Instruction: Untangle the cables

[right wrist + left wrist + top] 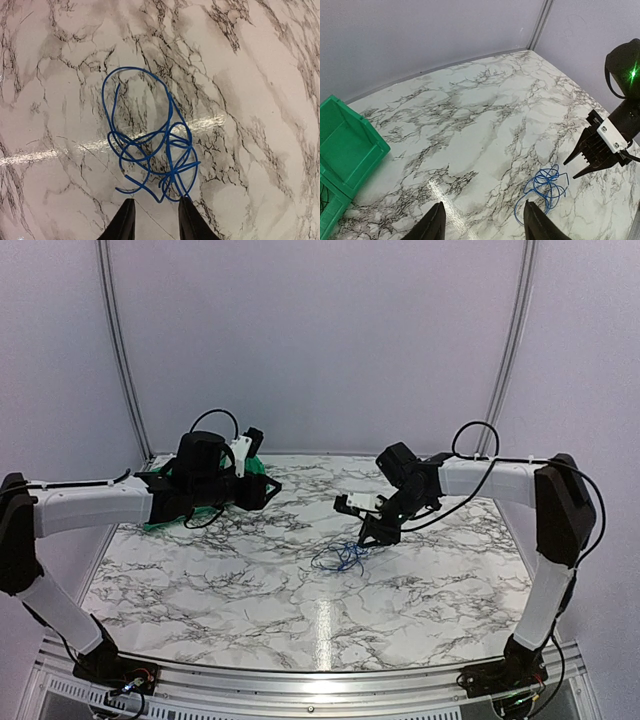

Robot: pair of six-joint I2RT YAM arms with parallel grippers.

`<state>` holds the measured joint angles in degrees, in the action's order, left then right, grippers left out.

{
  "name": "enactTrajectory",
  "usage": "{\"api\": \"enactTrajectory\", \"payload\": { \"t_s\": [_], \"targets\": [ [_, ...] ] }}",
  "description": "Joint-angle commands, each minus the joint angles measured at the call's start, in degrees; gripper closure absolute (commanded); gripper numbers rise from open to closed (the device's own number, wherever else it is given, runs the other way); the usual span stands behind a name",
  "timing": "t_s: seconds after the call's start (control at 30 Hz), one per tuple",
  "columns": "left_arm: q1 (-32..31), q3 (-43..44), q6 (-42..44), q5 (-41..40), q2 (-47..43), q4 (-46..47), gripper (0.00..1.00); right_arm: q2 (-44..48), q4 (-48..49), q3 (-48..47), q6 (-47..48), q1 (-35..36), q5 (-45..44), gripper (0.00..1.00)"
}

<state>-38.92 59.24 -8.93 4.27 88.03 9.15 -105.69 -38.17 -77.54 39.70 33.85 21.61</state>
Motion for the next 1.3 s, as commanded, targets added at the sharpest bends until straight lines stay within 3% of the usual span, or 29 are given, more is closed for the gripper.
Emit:
{"api": "enactTrajectory", "payload": {
  "t_s": [0.0, 0.2, 0.27, 0.3, 0.53, 0.93, 1.07, 1.27],
  "targets": [
    [-0.9, 2.69, 1.2, 8.22, 1.18, -1.39, 0.43, 2.79, 0.74, 2.54, 2.53, 0.26, -0.59, 0.68],
    [-1.6, 1.69, -1.53, 5.98, -0.08, 1.6, 0.32, 1.15, 2.0, 2.38, 3.83, 1.87, -3.69, 0.66],
    [-1.6, 1.17, -1.43, 5.81, -0.51, 1.92, 0.07, 0.67, 2.4, 2.23, 3.85, 2.52, -4.63, 0.67],
    [-1.6, 0.83, -1.01, 6.66, -0.71, 1.93, 0.02, 0.45, 2.56, 2.11, 3.81, 2.68, -4.79, 0.67],
    [-3.06, 4.81, 3.85, 7.61, 2.54, -6.01, 0.01, -0.02, 3.45, 1.08, 3.1, 2.78, -5.33, 0.72],
    [-3.88, 3.22, 7.21, 8.06, 2.62, -3.6, 0.01, -1.35, 4.89, 0.63, 2.48, 2.81, -5.16, 0.75],
    [-3.89, -0.84, 8.16, 9.98, 1.05, 2.19, 0.01, -1.0, 4.7, 0.46, 2.44, 2.84, -5.18, 0.8],
    [-3.95, -0.81, 9.89, 13.1, 0.89, 2.34, 0.01, 0.36, 4.19, 0.39, 2.46, 2.86, -4.78, 0.89]
  ]
}}
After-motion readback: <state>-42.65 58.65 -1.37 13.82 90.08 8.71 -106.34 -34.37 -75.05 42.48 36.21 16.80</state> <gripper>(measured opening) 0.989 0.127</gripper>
